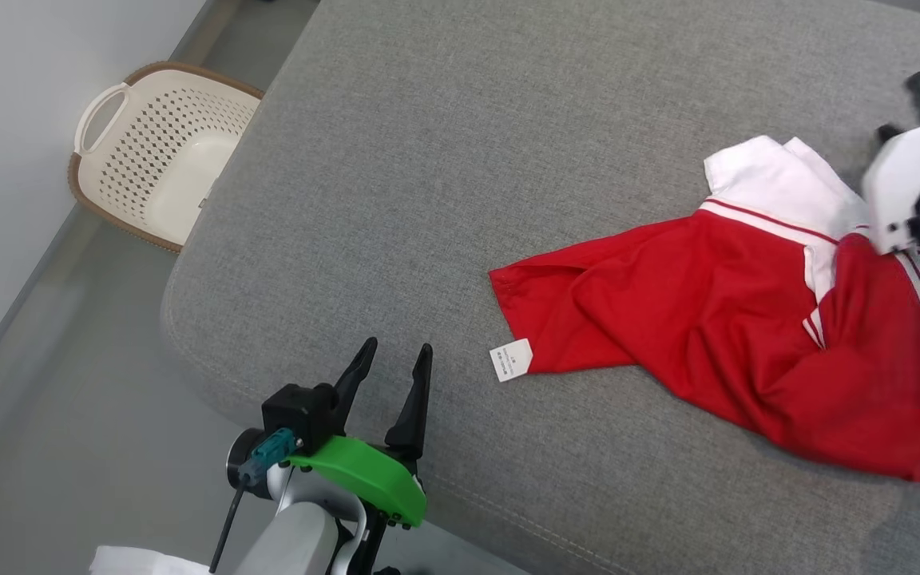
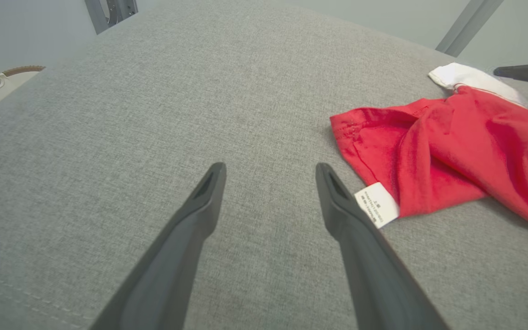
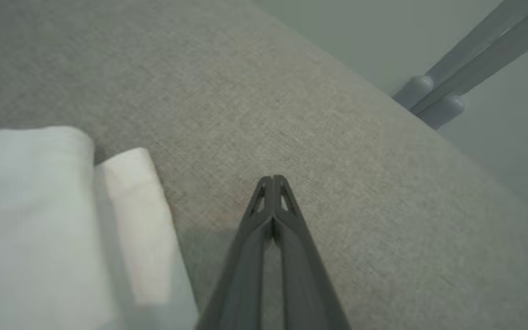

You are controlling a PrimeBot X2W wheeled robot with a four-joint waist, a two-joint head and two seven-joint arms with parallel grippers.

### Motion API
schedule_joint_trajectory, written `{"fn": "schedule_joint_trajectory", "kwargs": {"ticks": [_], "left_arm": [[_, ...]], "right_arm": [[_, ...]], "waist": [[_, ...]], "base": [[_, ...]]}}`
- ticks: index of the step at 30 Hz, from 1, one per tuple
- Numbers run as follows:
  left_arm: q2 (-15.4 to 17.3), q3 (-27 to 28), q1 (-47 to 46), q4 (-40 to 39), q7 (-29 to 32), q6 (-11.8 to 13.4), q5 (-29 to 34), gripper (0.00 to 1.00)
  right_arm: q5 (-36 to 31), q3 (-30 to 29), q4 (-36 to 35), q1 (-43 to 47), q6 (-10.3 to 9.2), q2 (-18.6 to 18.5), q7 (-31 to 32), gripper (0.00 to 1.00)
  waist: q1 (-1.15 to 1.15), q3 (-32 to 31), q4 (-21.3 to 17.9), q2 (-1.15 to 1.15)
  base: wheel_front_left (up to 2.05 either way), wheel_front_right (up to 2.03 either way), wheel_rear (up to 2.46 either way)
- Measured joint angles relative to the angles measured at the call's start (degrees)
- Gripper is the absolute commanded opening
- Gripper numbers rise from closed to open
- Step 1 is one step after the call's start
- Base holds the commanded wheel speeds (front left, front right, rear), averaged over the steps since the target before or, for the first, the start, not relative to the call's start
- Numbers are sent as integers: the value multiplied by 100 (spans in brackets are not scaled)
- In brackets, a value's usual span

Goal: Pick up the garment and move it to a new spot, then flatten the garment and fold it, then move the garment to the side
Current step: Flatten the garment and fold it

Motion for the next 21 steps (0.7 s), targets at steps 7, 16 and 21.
{"fn": "schedule_joint_trajectory", "kwargs": {"ticks": [7,16,21], "left_arm": [[-2,-22,19,-153,0,-9,19,100],[-4,-147,38,-163,1,-8,-34,100],[-5,-136,32,-122,1,2,-31,100]], "right_arm": [[-656,-554,659,-846,-1,-556,-724,0],[-475,-899,681,-504,-1,-52,-1279,100],[18,-721,-36,-150,-1,355,-1548,100]], "waist": [[0,134,37,0],[0,135,31,0],[0,34,-49,0]], "base": [[0,0,0],[0,0,0],[0,0,0]]}}
